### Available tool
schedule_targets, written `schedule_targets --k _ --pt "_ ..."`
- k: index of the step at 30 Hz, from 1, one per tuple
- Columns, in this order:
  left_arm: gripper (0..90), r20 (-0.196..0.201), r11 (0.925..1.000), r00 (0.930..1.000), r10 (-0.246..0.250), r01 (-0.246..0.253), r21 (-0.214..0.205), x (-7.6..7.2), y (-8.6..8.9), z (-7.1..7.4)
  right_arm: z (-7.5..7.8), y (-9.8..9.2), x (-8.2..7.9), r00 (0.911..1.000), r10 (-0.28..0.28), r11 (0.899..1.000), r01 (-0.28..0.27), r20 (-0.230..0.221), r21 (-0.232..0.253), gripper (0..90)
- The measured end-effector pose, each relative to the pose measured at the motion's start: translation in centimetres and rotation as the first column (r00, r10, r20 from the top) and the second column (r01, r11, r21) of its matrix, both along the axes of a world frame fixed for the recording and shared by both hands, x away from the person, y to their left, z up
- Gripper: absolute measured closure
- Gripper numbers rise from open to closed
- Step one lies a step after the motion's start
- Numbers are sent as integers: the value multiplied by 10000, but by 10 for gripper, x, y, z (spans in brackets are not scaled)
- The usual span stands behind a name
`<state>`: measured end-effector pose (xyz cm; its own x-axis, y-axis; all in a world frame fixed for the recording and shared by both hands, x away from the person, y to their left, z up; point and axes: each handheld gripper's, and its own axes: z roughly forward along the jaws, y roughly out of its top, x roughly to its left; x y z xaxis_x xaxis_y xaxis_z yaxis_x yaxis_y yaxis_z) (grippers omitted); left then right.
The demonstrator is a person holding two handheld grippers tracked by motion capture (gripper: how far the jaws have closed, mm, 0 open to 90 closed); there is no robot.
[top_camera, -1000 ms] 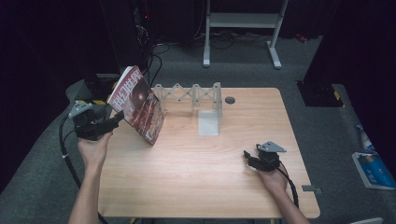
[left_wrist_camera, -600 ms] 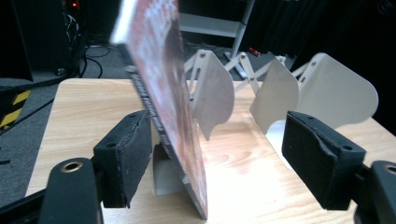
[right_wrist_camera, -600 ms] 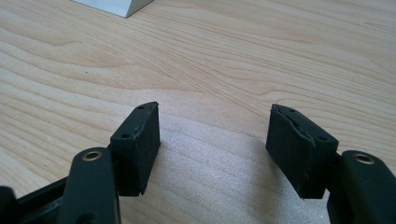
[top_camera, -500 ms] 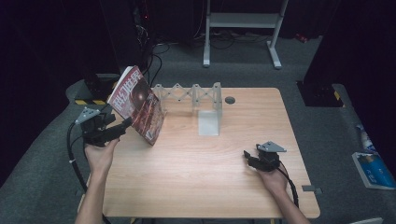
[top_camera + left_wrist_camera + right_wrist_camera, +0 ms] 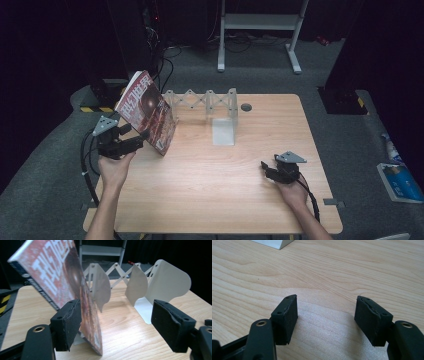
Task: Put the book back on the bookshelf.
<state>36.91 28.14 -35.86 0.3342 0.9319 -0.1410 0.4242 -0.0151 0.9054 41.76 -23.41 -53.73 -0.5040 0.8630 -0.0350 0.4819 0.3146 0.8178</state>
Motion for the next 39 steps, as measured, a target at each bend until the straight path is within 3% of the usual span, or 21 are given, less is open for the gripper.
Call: schedule_targets --k 8,22,39 --pt "247 141 9994 9993 -339 340 -46 -4 -12 -2 0 0 0 10000 16 10000 -16 13 -21 350" --pt "246 -112 9961 9964 -837 833 -288 -5 -33 -21 0 0 0 10000 18 10000 -18 32 -28 350" --pt "244 -70 9940 9953 -968 963 -524 -2 -52 -36 0 0 0 10000 -42 10000 42 -88 81 347"
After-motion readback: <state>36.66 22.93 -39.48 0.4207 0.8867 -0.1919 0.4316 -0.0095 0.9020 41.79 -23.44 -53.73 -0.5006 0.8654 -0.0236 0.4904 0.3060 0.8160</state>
